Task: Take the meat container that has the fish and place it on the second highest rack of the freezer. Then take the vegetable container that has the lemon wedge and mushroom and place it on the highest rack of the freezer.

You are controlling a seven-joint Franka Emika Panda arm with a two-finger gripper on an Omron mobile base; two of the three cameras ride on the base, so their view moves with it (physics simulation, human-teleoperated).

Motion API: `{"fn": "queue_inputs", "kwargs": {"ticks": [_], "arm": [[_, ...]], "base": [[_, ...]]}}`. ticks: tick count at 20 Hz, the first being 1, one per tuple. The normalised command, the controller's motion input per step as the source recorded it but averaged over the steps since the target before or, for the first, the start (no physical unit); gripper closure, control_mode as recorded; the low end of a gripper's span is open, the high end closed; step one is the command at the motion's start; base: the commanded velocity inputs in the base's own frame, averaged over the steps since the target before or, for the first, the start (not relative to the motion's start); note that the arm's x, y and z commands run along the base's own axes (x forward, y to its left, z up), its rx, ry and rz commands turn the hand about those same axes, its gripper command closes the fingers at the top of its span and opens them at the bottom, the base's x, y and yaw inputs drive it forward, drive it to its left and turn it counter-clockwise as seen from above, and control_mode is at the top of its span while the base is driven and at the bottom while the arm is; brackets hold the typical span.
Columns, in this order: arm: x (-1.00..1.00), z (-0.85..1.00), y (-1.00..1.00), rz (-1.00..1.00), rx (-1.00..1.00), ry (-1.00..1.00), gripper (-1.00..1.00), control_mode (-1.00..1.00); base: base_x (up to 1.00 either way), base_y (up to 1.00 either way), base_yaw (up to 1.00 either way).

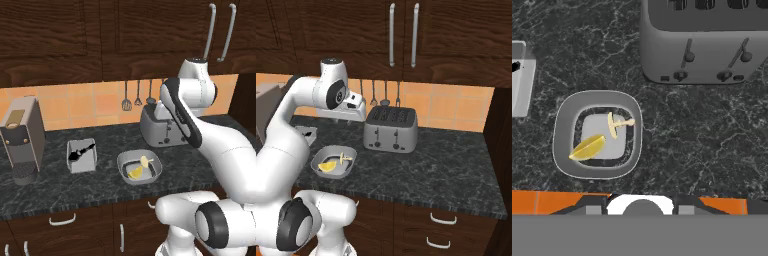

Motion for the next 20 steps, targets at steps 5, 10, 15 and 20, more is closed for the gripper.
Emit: {"fn": "queue_inputs", "kwargs": {"ticks": [5,10,15,20], "arm": [[-0.37,-0.06,0.25,0.06,0.0,0.0,-1.0,-1.0],[-0.55,-0.21,0.42,0.13,-0.01,0.0,-1.0,-1.0],[-0.22,-0.32,0.99,0.22,-0.14,-0.01,-1.0,-1.0],[0.28,-0.41,0.99,0.28,-0.11,0.01,-1.0,-1.0]], "base": [[0.0,0.0,0.0],[0.0,0.0,0.0],[0.0,0.0,0.0],[0.0,0.0,0.0]]}}
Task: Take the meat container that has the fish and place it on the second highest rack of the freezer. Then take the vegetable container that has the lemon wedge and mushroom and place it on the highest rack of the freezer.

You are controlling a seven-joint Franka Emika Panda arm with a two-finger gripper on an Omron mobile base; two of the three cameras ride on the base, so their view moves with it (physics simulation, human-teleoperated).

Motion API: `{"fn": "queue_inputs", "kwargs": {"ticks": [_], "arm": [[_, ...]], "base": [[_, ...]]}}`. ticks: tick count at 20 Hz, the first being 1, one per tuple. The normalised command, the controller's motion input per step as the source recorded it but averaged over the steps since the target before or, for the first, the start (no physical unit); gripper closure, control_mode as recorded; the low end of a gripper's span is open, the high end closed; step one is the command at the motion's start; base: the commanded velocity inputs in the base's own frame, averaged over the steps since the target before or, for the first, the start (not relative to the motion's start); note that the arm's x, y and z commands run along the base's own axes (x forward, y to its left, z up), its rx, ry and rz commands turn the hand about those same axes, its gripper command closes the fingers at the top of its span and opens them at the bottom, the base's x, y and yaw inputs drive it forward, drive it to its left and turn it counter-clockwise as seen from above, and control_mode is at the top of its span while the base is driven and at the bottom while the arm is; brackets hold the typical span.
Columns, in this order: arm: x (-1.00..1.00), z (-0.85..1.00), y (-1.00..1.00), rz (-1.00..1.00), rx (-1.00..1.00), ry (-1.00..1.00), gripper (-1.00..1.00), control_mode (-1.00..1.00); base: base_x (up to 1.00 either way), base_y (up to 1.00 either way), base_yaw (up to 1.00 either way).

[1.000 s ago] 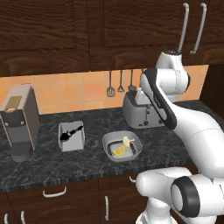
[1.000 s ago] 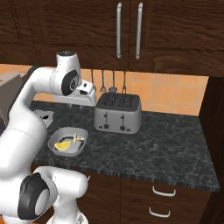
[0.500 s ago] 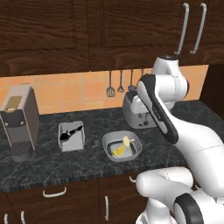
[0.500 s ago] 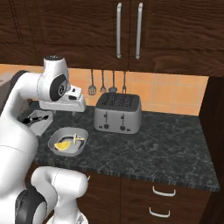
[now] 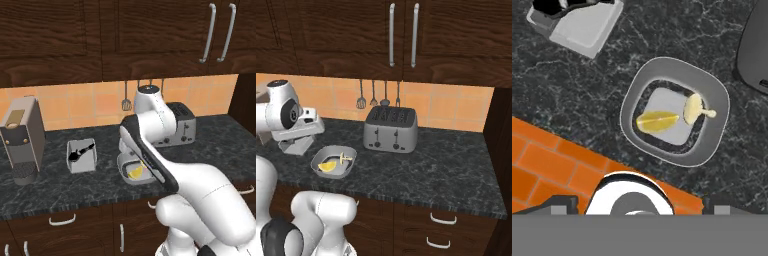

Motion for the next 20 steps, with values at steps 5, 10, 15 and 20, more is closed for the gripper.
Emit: {"fn": "queue_inputs", "kwargs": {"ticks": [5,10,15,20], "arm": [[0.7,-0.24,0.96,0.31,-0.04,0.03,-1.0,-1.0],[0.68,-0.47,0.98,0.39,-0.03,0.06,-1.0,-1.0],[0.5,-0.37,0.87,0.38,-0.07,0.09,-1.0,-1.0],[0.36,-0.13,0.3,0.08,-0.01,-0.06,-1.0,-1.0]], "base": [[0.0,0.0,0.0],[0.0,0.0,0.0],[0.0,0.0,0.0],[0.0,0.0,0.0]]}}
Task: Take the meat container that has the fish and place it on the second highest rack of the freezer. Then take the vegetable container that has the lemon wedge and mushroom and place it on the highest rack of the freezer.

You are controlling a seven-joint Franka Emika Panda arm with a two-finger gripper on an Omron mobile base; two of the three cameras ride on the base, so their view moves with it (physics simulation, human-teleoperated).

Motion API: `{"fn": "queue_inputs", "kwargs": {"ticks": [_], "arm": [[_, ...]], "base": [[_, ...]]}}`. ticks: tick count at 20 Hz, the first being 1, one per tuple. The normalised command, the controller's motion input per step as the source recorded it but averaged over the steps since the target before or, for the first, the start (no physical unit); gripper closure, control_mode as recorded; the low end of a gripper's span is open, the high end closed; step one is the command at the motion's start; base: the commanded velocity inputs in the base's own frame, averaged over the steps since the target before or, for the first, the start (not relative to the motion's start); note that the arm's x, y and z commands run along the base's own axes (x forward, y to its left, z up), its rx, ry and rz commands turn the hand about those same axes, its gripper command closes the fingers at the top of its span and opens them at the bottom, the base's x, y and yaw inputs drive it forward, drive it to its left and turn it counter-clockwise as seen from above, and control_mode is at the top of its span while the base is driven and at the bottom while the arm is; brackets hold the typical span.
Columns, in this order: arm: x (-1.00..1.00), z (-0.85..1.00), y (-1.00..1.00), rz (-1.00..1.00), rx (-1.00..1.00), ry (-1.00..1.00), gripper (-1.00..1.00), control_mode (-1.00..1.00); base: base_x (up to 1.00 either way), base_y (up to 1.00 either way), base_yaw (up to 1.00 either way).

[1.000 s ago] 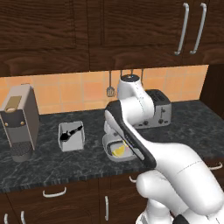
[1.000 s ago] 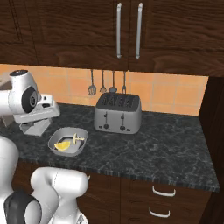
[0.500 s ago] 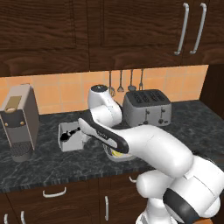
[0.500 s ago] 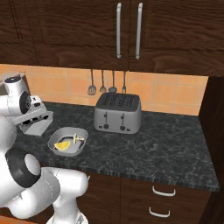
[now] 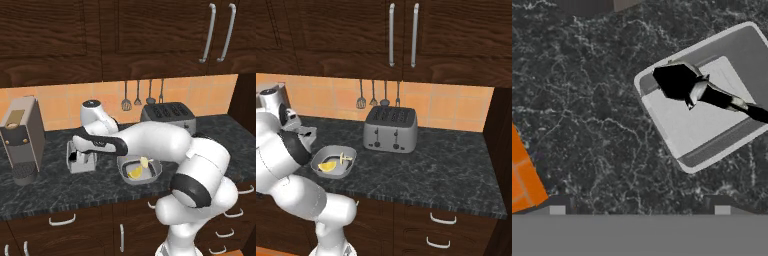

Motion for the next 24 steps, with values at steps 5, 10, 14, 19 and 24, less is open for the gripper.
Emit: {"fn": "queue_inputs", "kwargs": {"ticks": [5,10,14,19,24], "arm": [[0.47,-0.25,0.17,0.0,-0.02,0.0,-1.0,-1.0],[0.19,-0.38,0.11,0.0,-0.04,0.0,-1.0,-1.0],[0.0,-0.47,0.0,0.0,-0.02,0.0,-1.0,-1.0],[0.13,-0.3,0.02,0.03,0.0,0.0,-1.0,-1.0],[0.22,-0.42,0.0,0.06,0.0,0.0,-1.0,-1.0]], "base": [[0.0,0.0,0.0],[0.0,0.0,0.0],[0.0,0.0,0.0],[0.0,0.0,0.0],[0.0,0.0,0.0]]}}
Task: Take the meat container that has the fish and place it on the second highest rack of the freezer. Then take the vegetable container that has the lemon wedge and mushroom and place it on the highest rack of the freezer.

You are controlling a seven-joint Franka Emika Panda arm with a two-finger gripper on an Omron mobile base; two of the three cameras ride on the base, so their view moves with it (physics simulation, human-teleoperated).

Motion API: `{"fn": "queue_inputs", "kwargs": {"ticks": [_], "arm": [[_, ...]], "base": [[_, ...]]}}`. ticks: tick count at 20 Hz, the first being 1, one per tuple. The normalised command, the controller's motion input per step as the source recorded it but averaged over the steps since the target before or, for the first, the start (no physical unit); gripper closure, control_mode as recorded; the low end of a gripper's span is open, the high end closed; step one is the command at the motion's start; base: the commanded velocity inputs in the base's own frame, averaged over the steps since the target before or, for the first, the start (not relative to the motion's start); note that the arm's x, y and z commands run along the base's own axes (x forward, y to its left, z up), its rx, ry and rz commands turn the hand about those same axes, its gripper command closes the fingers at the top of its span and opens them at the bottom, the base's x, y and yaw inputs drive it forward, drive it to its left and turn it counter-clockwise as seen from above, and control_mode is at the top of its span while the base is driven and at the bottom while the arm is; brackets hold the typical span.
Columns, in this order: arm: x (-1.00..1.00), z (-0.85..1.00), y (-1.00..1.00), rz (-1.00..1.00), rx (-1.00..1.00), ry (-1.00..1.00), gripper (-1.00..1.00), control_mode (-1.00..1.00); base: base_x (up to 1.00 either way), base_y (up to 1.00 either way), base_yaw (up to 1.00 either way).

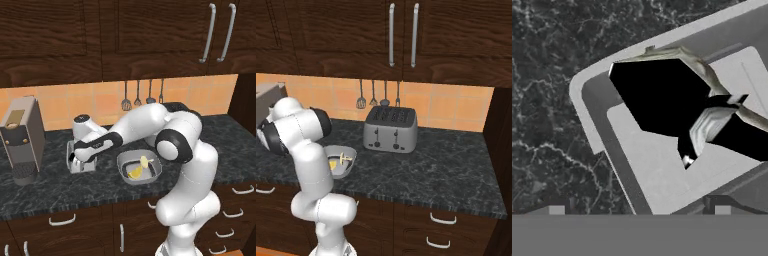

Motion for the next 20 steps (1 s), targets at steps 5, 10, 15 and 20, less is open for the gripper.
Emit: {"fn": "queue_inputs", "kwargs": {"ticks": [5,10,15,20], "arm": [[0.19,-0.31,0.0,0.04,-0.01,0.0,-1.0,-1.0],[0.02,-0.22,0.0,0.03,0.0,0.0,-1.0,-1.0],[0.01,-0.23,0.0,0.02,0.0,0.0,1.0,-1.0],[0.01,-0.17,0.0,0.02,0.0,0.0,1.0,-1.0]], "base": [[0.0,0.0,0.0],[0.0,0.0,0.0],[0.0,0.0,0.0],[0.0,0.0,0.0]]}}
